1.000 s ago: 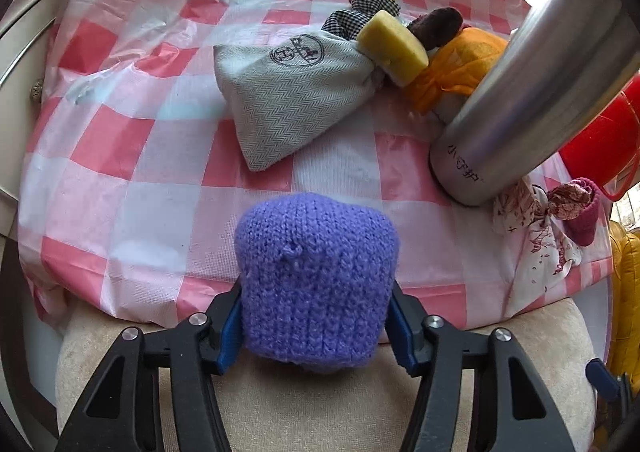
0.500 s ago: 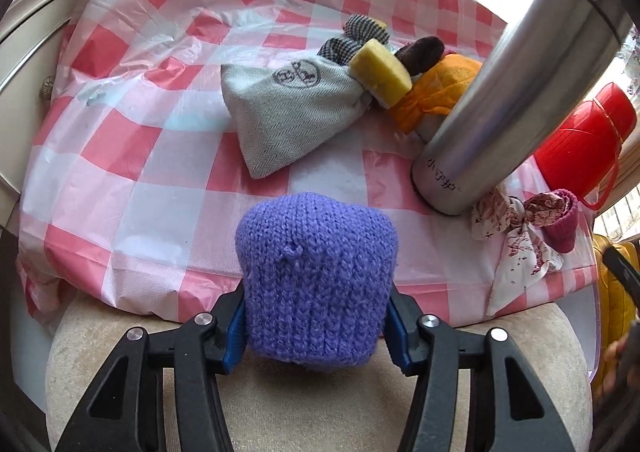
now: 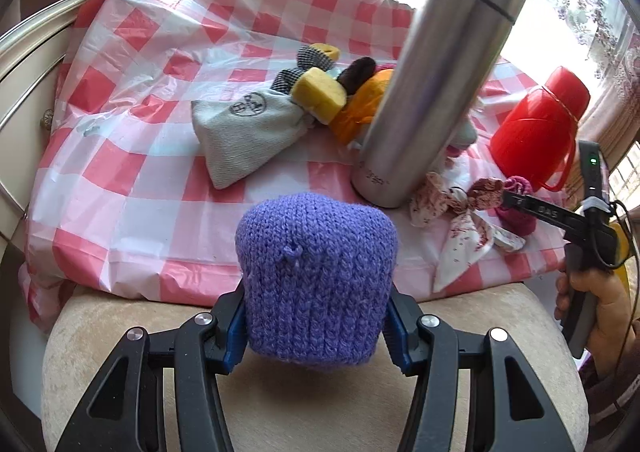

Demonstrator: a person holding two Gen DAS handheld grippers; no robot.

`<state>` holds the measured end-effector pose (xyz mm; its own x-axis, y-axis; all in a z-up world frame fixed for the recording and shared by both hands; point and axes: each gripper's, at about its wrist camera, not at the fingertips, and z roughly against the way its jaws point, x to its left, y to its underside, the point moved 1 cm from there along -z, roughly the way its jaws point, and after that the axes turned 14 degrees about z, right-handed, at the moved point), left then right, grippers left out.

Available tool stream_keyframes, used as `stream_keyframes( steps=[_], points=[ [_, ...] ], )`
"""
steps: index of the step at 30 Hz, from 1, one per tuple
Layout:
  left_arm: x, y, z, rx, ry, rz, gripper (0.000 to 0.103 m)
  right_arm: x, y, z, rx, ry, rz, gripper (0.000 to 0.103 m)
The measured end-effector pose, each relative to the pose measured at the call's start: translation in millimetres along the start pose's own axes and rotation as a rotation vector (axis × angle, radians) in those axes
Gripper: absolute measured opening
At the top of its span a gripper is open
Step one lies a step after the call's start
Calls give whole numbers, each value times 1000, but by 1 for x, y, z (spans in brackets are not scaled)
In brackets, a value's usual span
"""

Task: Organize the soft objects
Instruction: 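Grasp purple sock ball with left tool while right tool grasps magenta sock ball, then drop magenta sock ball in white box with right tool while left drops purple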

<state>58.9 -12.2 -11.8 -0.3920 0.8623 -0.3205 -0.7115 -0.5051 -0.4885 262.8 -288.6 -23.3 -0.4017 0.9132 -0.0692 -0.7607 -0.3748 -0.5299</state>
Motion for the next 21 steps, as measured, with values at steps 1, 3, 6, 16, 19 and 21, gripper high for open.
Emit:
stream_keyframes(
  steps=[1,3,6,16,19,21],
  points=[
    [-7,1,1,4,6,-6,56,0,2,3,-5,1,4,61],
    [-17,4,3,11,22,-16,56,-2,9,11,-17,11,5,59],
    [-34,9,3,19,58,-32,56,-10,26,26,-40,7,-11,59],
    [-101,43,17,48,226,-104,56,-45,99,81,-56,54,-35,59],
    [-122,53,19,67,265,-141,56,-55,117,96,-51,84,-31,59],
    [-136,61,20,80,286,-170,56,-61,129,104,-44,109,-23,59]
  ],
)
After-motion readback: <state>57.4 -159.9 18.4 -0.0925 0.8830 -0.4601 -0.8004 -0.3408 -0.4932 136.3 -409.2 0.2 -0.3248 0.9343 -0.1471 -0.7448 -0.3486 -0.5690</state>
